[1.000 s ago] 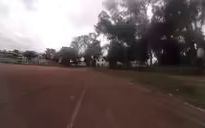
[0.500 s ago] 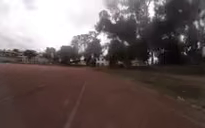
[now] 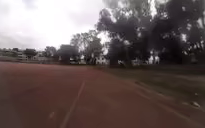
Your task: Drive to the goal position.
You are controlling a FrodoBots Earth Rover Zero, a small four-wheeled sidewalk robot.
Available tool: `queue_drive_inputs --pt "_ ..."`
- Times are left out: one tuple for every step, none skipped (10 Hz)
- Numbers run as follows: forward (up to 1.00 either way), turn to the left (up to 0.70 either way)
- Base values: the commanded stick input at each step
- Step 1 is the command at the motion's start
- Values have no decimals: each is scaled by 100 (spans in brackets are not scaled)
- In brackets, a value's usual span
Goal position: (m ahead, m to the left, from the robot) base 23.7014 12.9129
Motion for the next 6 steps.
queue_drive_inputs --pt "85 0" --pt "85 0" --pt "85 0" --pt "85 0" --pt "85 0" --pt "85 0"
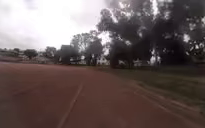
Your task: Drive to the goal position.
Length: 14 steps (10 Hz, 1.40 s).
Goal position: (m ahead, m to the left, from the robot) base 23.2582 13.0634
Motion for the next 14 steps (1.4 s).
queue_drive_inputs --pt "85 0" --pt "85 0" --pt "85 0" --pt "85 0" --pt "85 0" --pt "85 0" --pt "85 0" --pt "85 0" --pt "85 0" --pt "85 0" --pt "85 0" --pt "85 0" --pt "85 0" --pt "85 0"
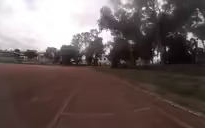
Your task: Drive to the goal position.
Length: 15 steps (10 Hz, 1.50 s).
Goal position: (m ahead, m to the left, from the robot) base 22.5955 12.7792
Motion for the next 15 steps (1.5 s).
queue_drive_inputs --pt "85 0" --pt "85 0" --pt "85 0" --pt "85 0" --pt "85 0" --pt "85 0" --pt "85 0" --pt "85 0" --pt "85 0" --pt "85 12" --pt "85 21" --pt "85 19" --pt "85 8" --pt "85 0" --pt "85 0"
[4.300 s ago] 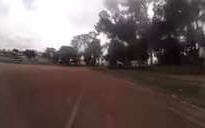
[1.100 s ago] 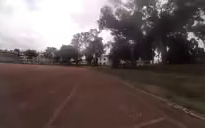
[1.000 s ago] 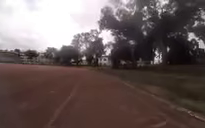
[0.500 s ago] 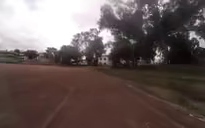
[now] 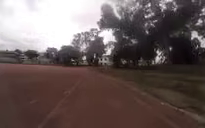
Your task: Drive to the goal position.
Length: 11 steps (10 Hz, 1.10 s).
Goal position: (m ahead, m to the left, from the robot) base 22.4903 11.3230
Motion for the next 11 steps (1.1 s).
queue_drive_inputs --pt "85 0" --pt "85 0" --pt "85 0" --pt "85 0" --pt "85 0" --pt "85 0" --pt "85 0" --pt "85 0" --pt "85 0" --pt "85 0" --pt "85 0"
